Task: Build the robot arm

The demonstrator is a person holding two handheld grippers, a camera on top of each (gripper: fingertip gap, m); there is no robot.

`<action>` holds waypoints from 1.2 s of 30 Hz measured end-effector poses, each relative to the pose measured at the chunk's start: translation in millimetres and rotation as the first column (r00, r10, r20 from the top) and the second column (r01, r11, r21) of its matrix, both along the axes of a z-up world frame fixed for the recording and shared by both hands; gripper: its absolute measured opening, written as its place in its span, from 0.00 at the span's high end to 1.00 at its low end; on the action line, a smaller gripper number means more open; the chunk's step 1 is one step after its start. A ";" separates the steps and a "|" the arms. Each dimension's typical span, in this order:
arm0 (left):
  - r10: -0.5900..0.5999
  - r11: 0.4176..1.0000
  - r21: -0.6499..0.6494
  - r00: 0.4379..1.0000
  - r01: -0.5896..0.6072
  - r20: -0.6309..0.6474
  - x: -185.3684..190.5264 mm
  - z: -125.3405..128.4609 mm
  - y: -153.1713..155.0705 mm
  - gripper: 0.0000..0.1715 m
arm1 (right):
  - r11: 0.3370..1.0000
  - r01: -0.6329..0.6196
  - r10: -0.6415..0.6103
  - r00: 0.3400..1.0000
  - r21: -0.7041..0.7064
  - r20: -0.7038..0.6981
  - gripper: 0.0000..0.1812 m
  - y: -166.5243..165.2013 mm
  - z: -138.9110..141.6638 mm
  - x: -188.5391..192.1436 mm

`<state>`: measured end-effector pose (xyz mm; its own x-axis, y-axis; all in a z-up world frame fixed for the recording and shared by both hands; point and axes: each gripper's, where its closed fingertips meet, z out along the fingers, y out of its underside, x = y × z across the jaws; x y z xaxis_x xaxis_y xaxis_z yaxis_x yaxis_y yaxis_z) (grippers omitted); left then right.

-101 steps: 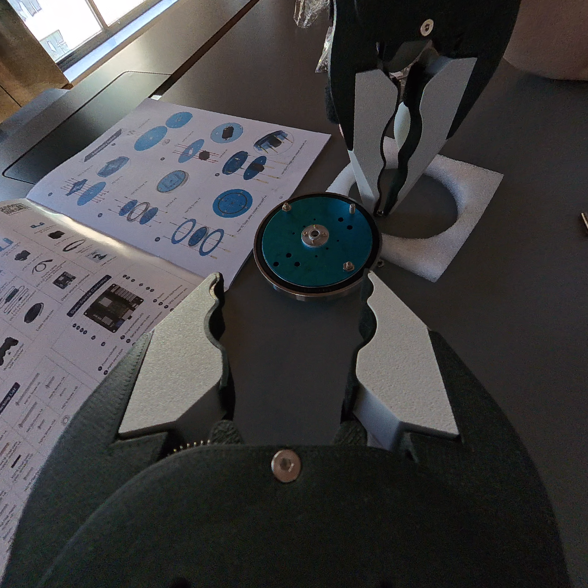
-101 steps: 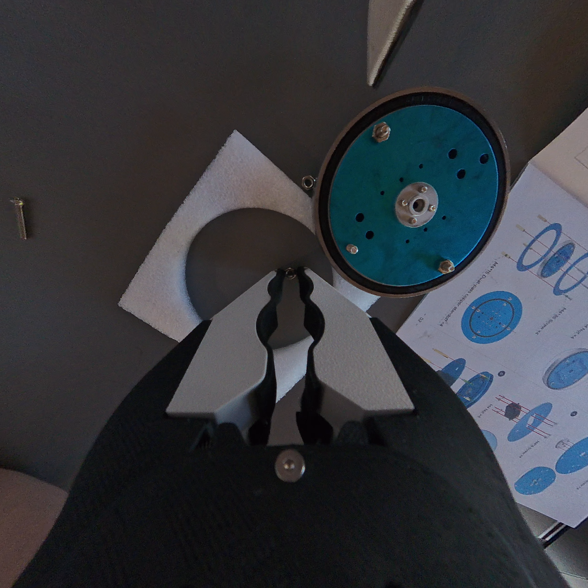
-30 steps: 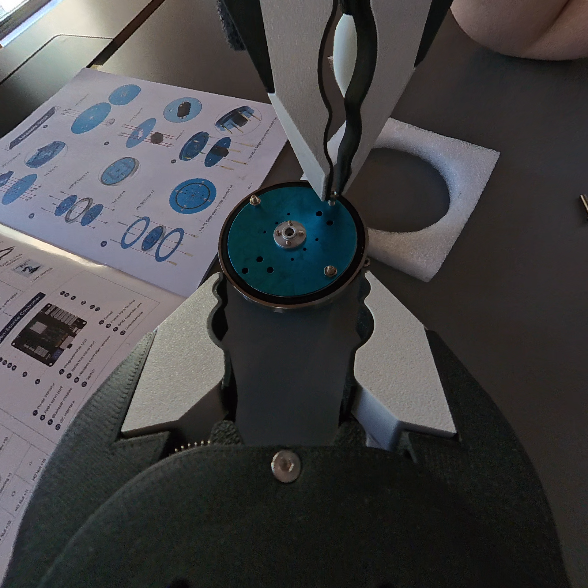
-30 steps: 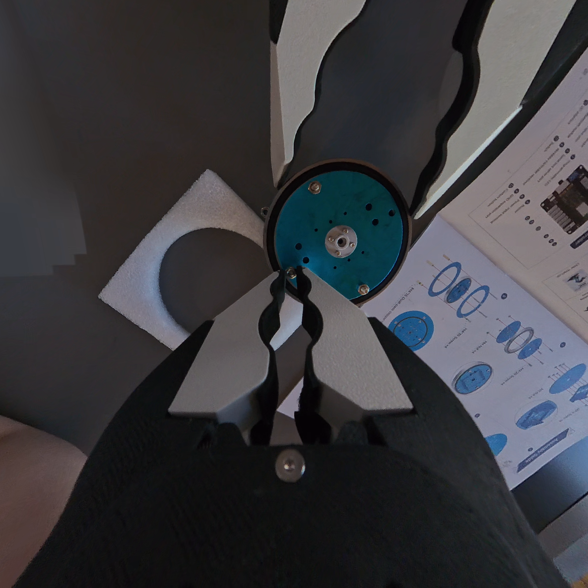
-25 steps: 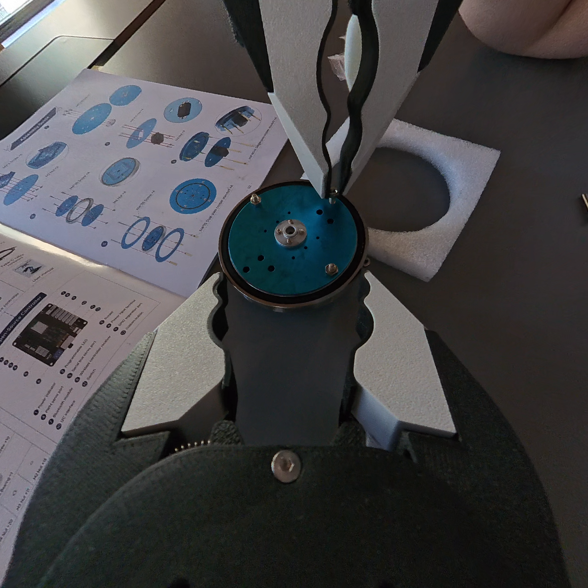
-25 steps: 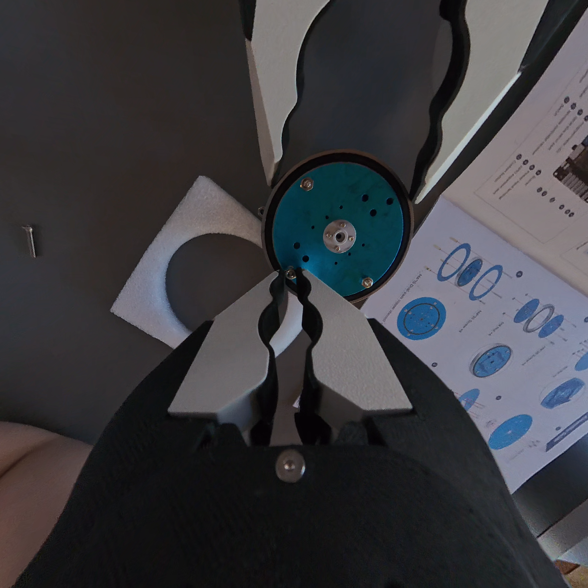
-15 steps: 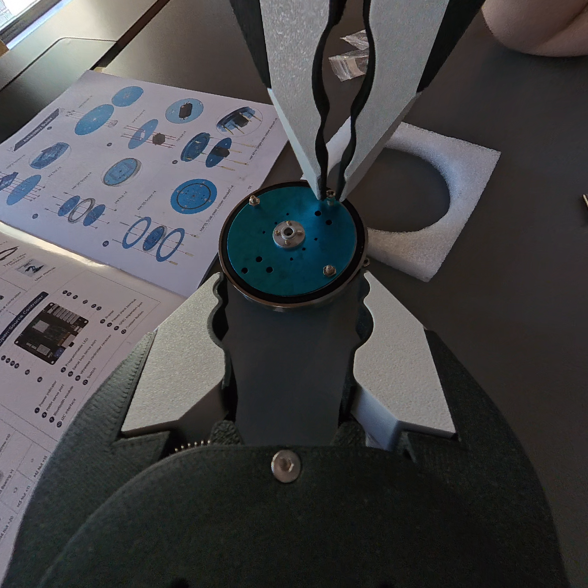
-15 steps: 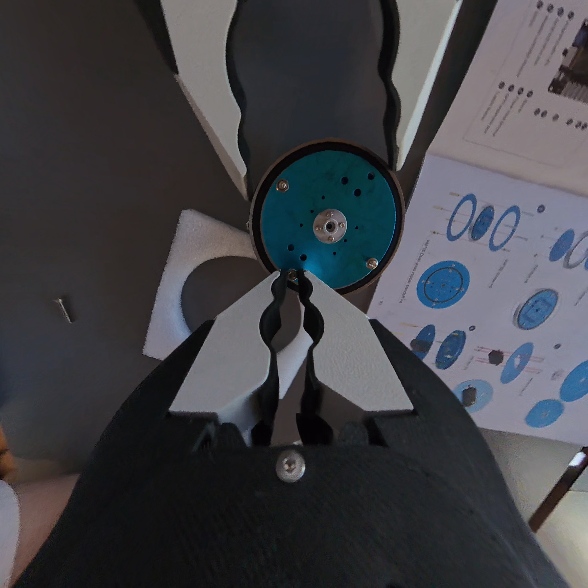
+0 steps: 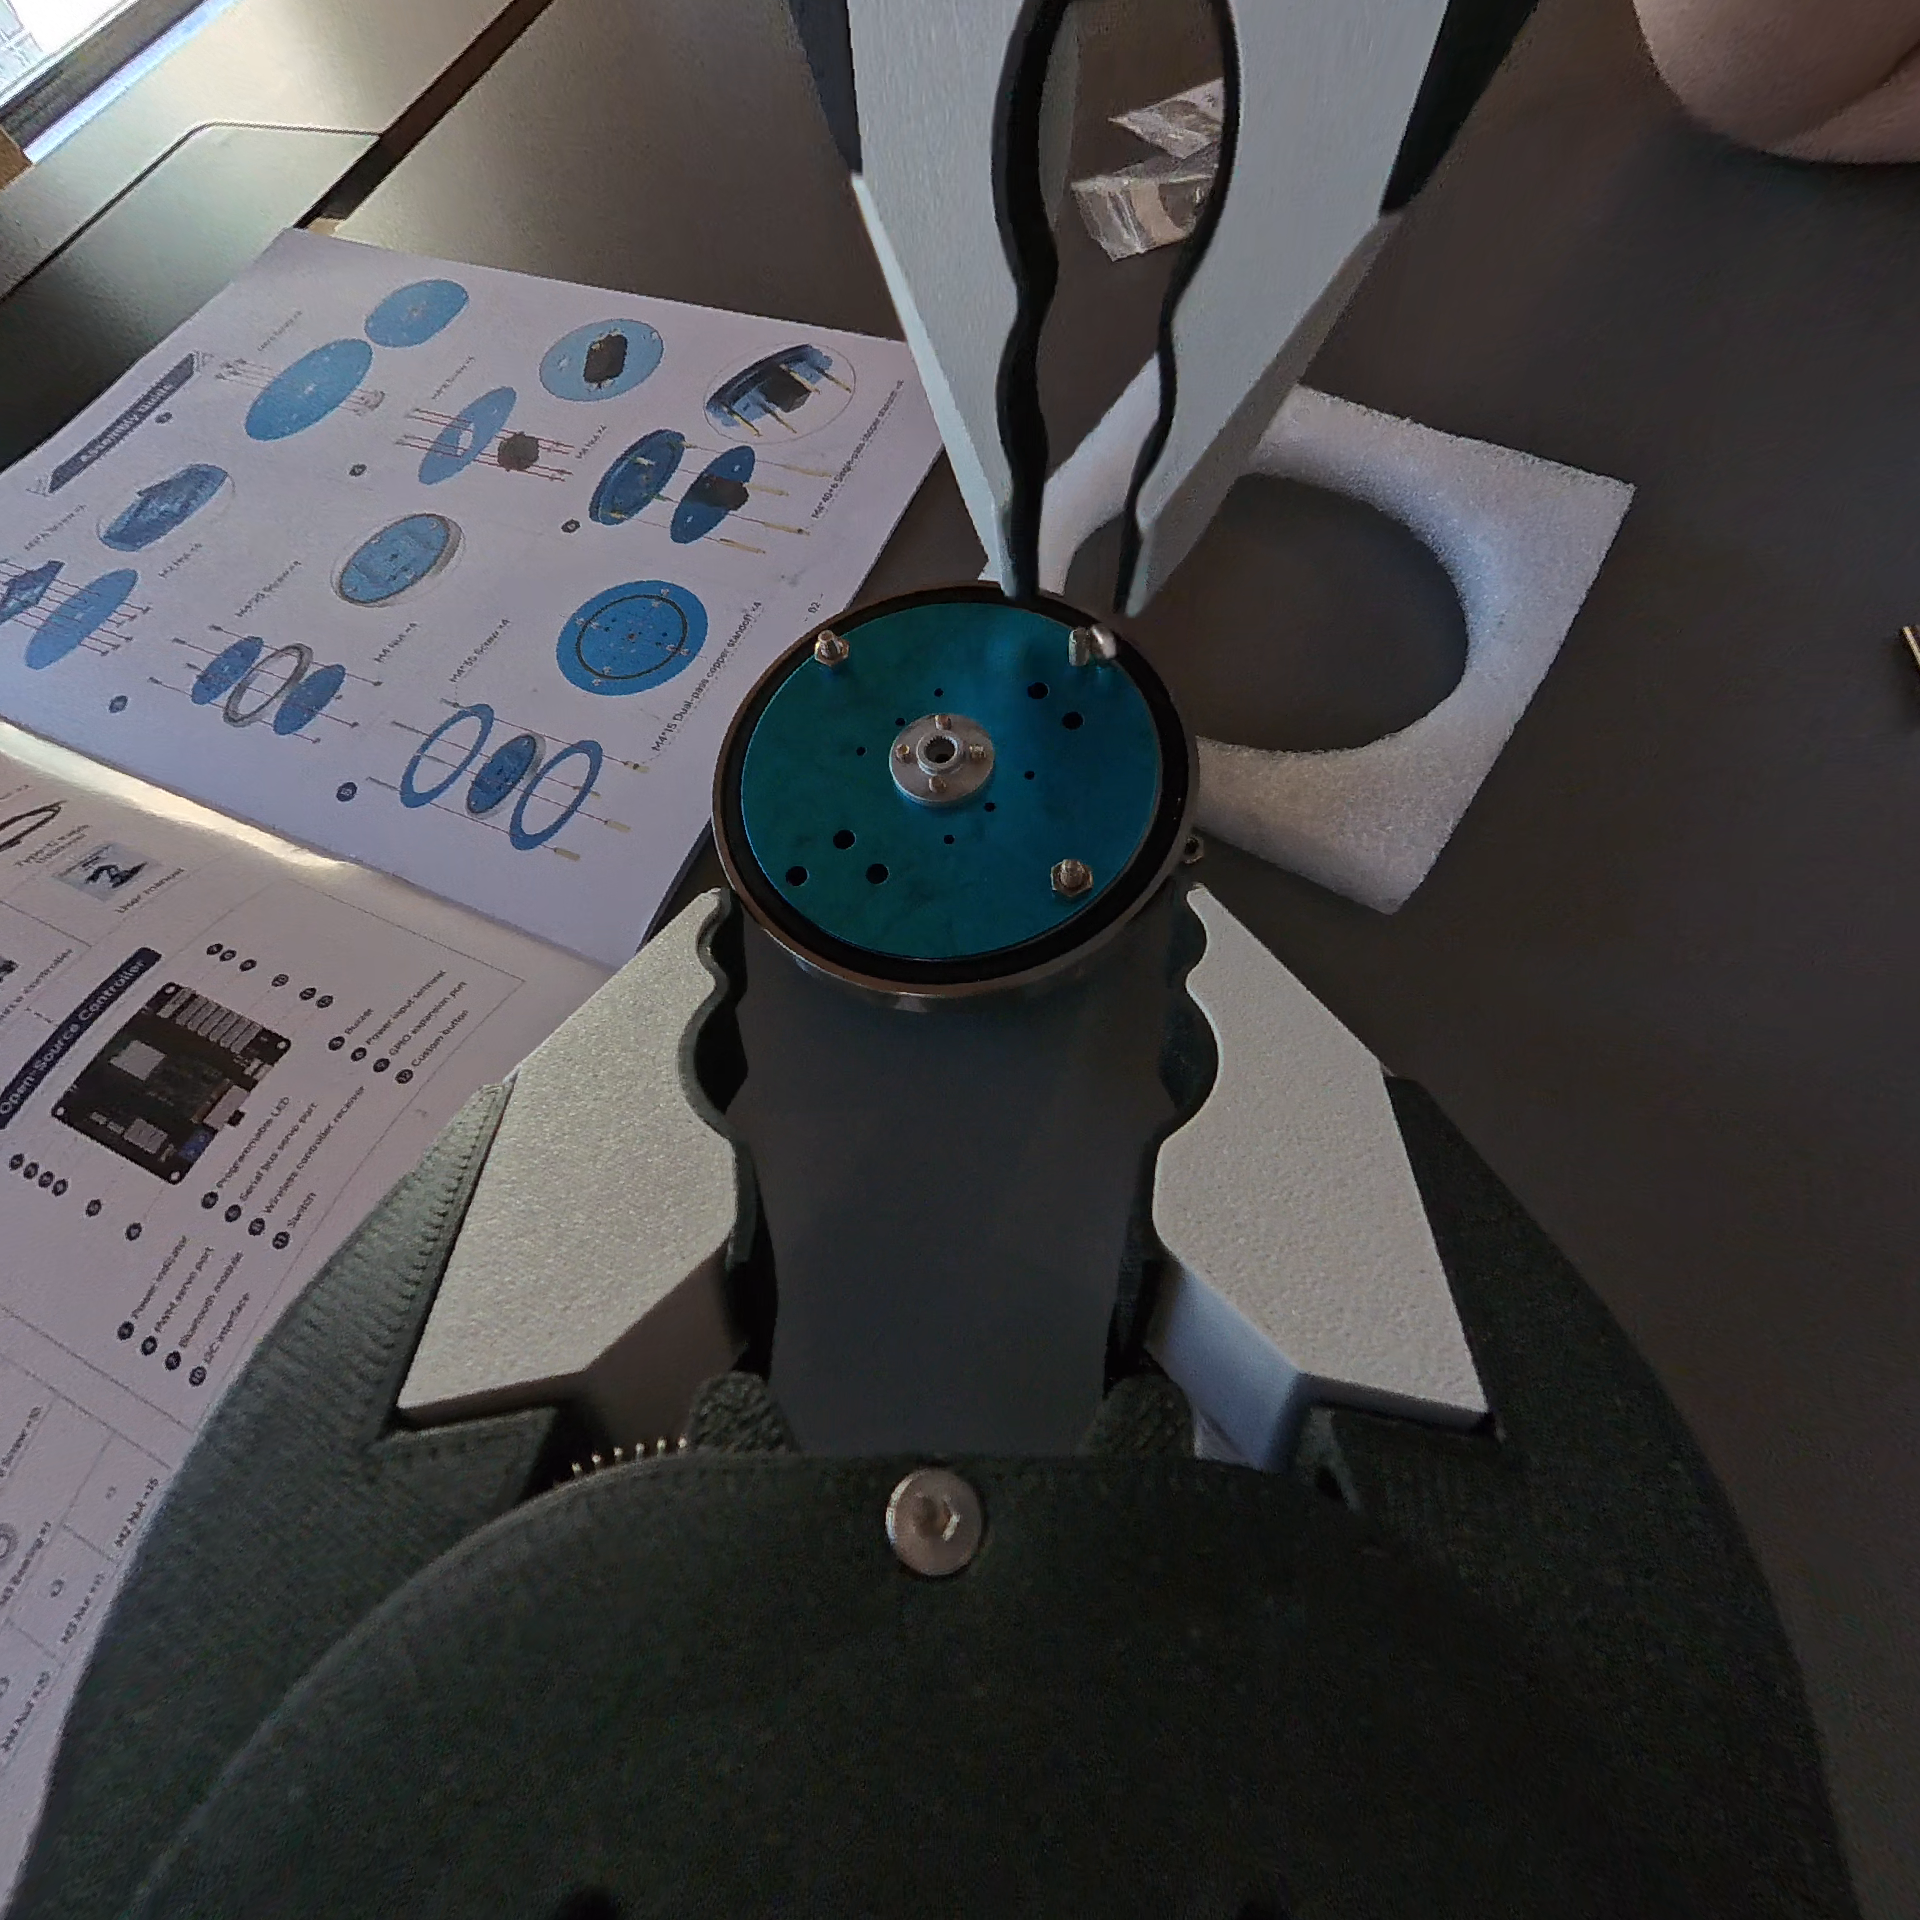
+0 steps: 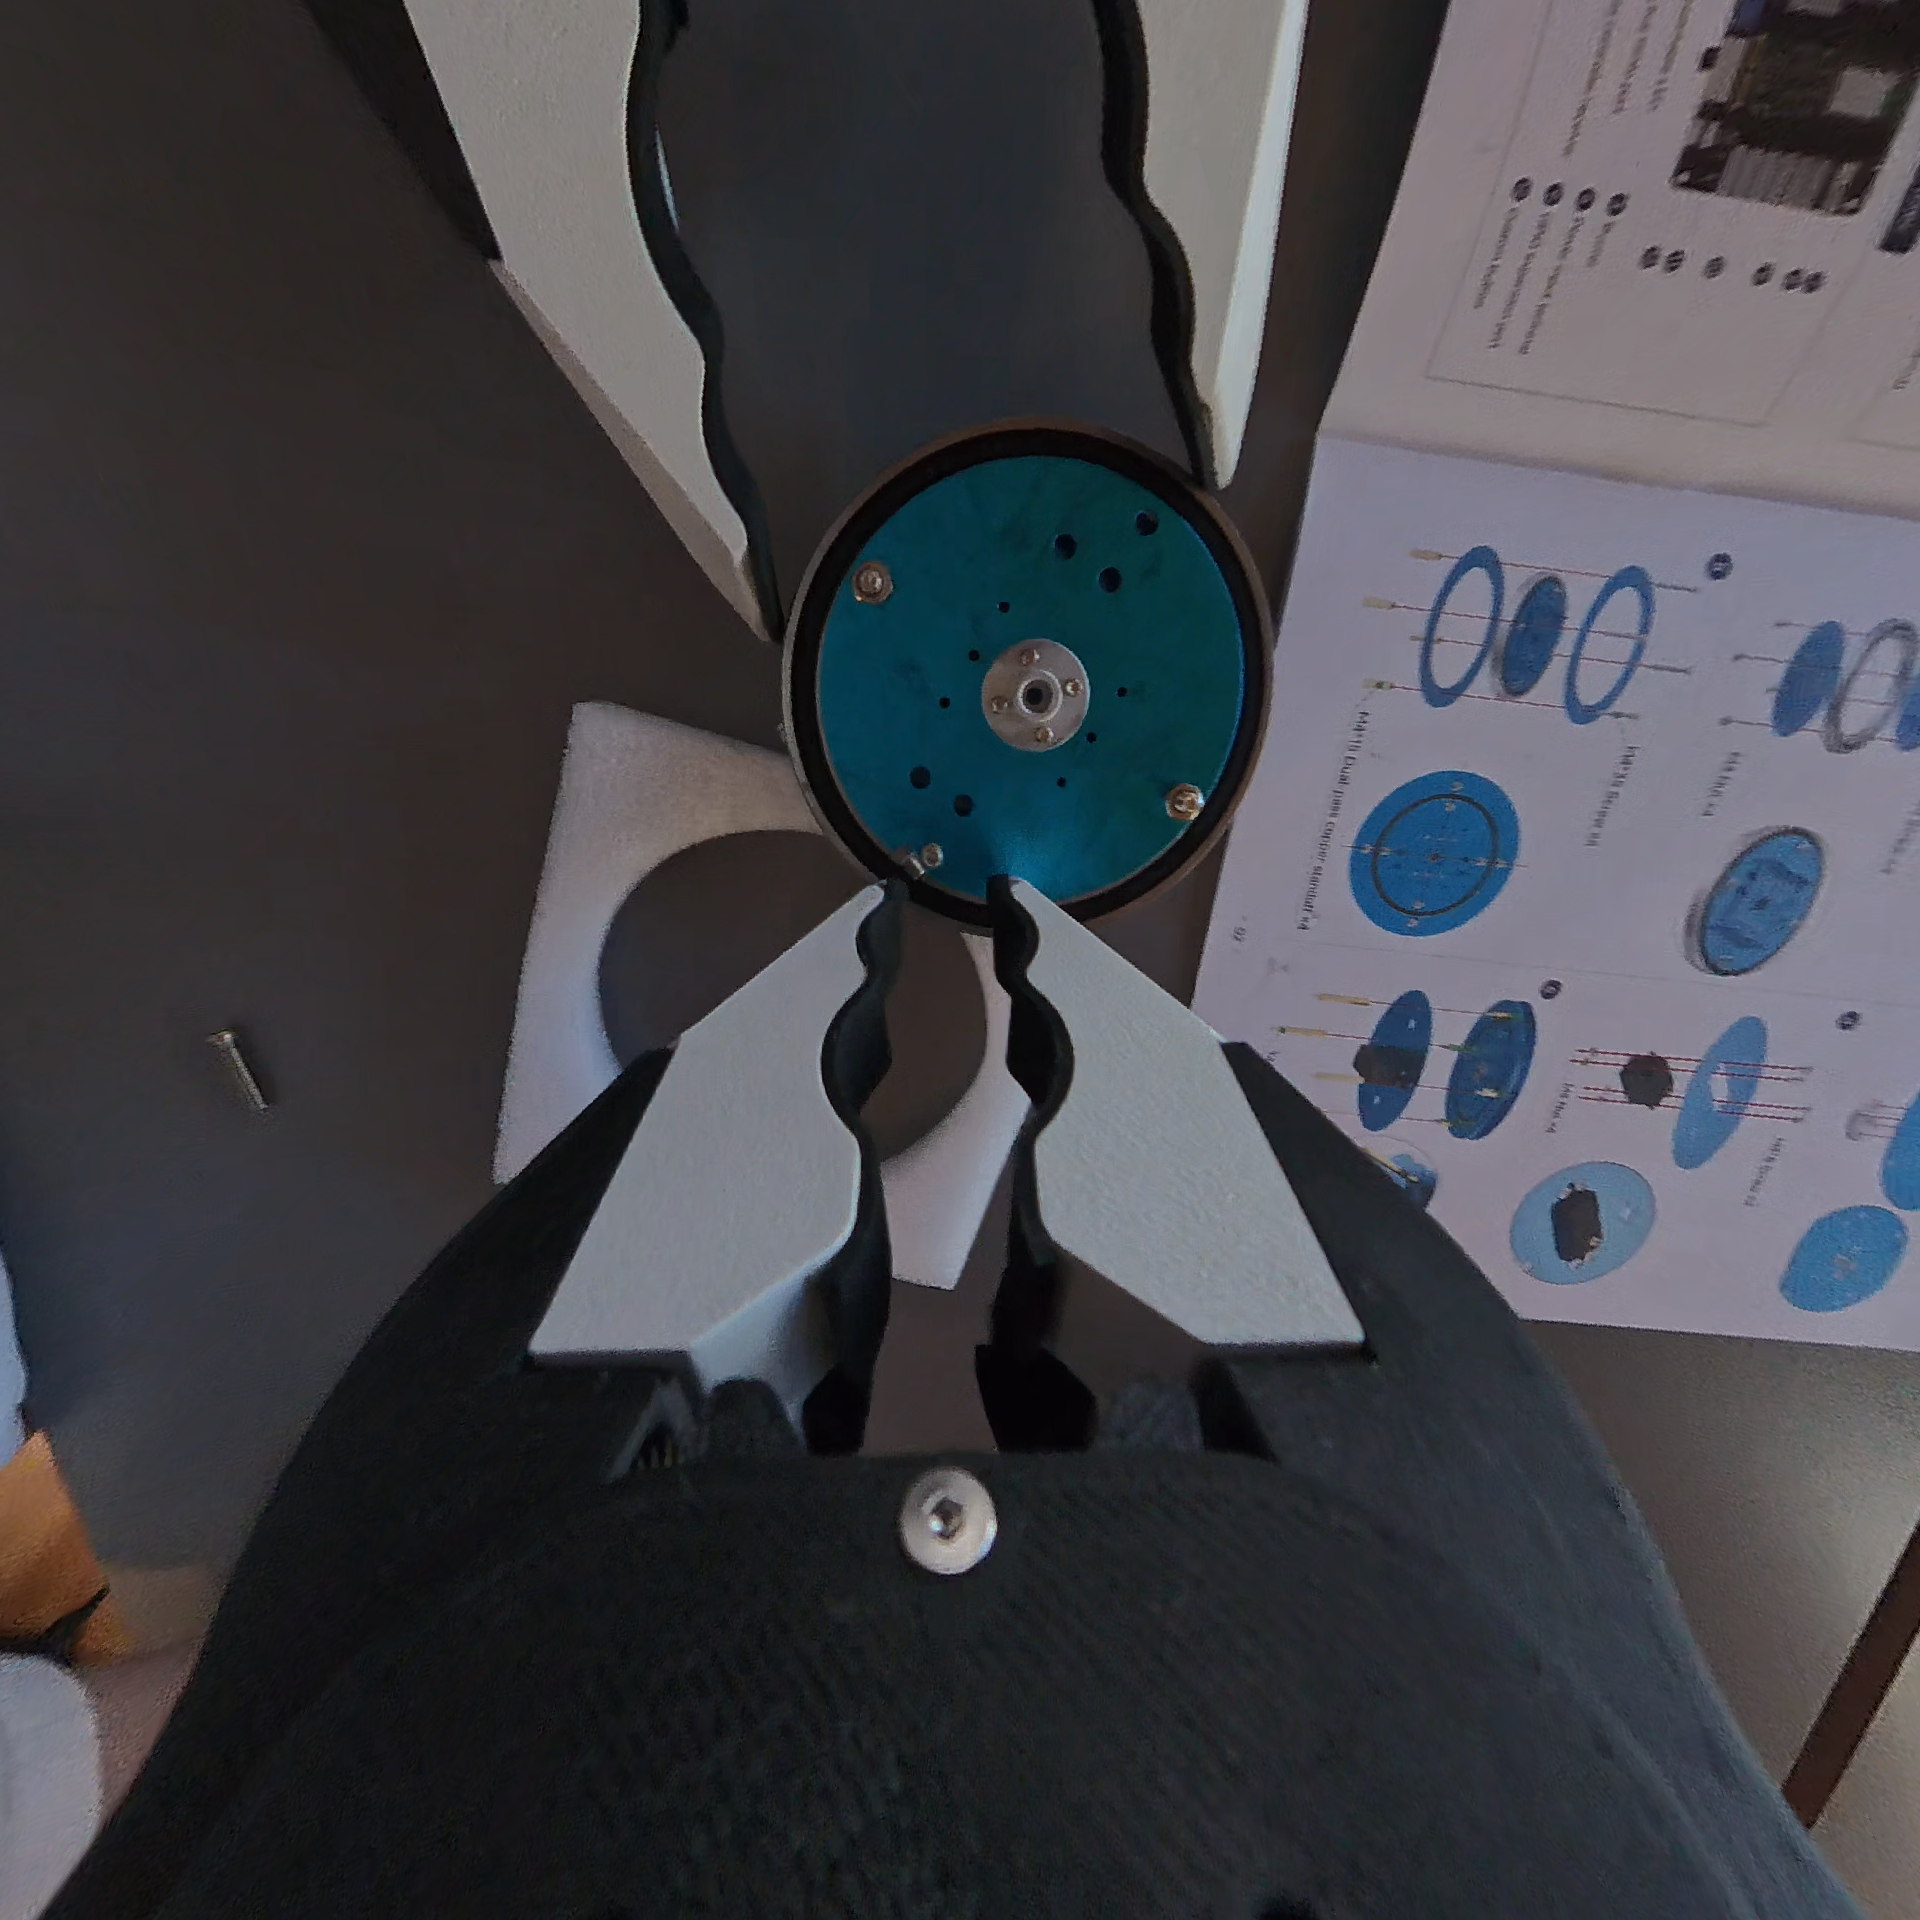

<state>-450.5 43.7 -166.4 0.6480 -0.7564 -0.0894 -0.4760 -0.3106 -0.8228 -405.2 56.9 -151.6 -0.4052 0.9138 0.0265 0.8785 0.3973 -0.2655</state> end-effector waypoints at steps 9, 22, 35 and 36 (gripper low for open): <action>-0.002 1.000 0.004 1.000 0.002 -0.008 0.1 0.1 -0.6 0.52 | 0.995 -0.099 0.094 0.949 -0.001 -0.300 0.97 3.8 12.8 10.2; 0.001 1.000 -0.002 1.000 -0.001 -0.016 -1.0 -1.8 -1.0 0.53 | 0.971 0.058 -0.150 0.904 -0.233 -0.401 0.94 -6.1 -2.3 2.4; 0.015 0.999 0.044 1.000 -0.015 -0.016 -6.0 11.3 -3.1 0.57 | 0.890 0.128 -0.306 0.880 -0.438 -0.364 0.99 -8.8 6.3 -2.1; 0.012 0.997 0.079 1.000 -0.012 -0.009 -5.5 19.5 -3.9 0.62 | 0.846 0.135 -0.348 0.873 -0.516 -0.342 0.99 -11.5 11.7 -2.7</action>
<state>-456.0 39.8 -146.9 0.6558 -0.7390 -0.1544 -0.4804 -0.2508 -0.8404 -408.0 45.4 -139.9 -0.2184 0.9245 -0.3125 0.6961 -0.0769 -0.7138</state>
